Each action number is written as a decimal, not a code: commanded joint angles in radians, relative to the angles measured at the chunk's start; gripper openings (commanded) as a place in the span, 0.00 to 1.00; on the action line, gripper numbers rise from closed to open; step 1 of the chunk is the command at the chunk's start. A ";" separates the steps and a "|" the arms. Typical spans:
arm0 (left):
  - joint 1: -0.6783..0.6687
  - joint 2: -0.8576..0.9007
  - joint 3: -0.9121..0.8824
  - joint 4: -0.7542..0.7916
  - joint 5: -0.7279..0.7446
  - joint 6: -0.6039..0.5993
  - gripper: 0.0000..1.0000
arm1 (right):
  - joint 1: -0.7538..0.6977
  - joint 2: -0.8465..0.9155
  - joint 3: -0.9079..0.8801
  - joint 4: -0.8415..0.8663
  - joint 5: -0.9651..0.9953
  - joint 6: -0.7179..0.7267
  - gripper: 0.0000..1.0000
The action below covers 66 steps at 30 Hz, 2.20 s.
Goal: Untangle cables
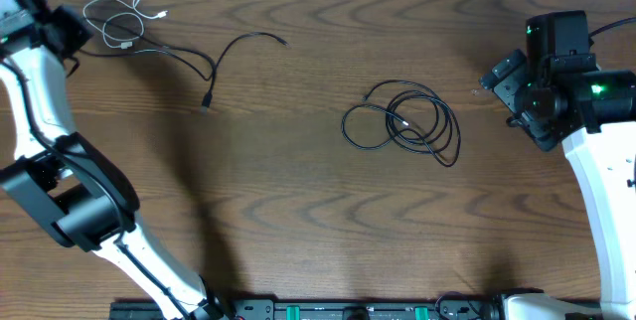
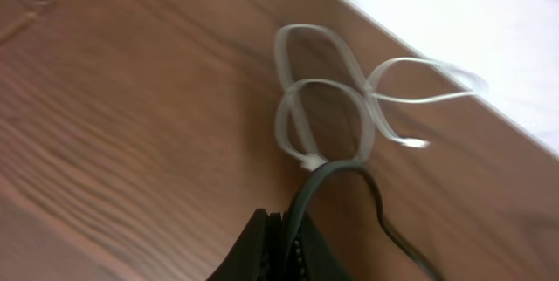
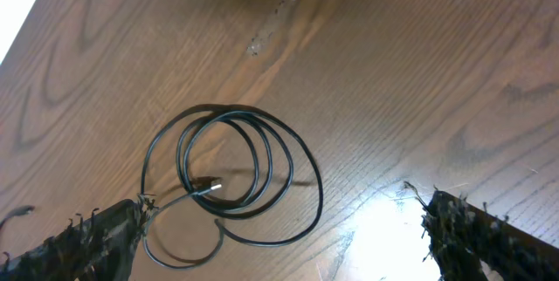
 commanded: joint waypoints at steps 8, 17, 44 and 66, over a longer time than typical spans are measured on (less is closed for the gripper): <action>0.137 0.121 0.011 0.178 -0.052 0.106 0.07 | 0.001 0.007 -0.006 0.010 0.026 -0.012 0.99; 0.169 0.123 0.011 0.284 -0.174 0.217 0.08 | 0.001 0.007 -0.006 0.024 0.026 -0.011 0.97; 0.039 0.053 0.011 0.024 0.131 0.046 0.98 | 0.001 0.016 -0.006 0.013 0.026 -0.012 0.98; -0.087 -0.010 -0.168 -0.273 -0.028 -0.461 0.98 | 0.001 0.146 -0.006 0.016 -0.035 -0.038 0.99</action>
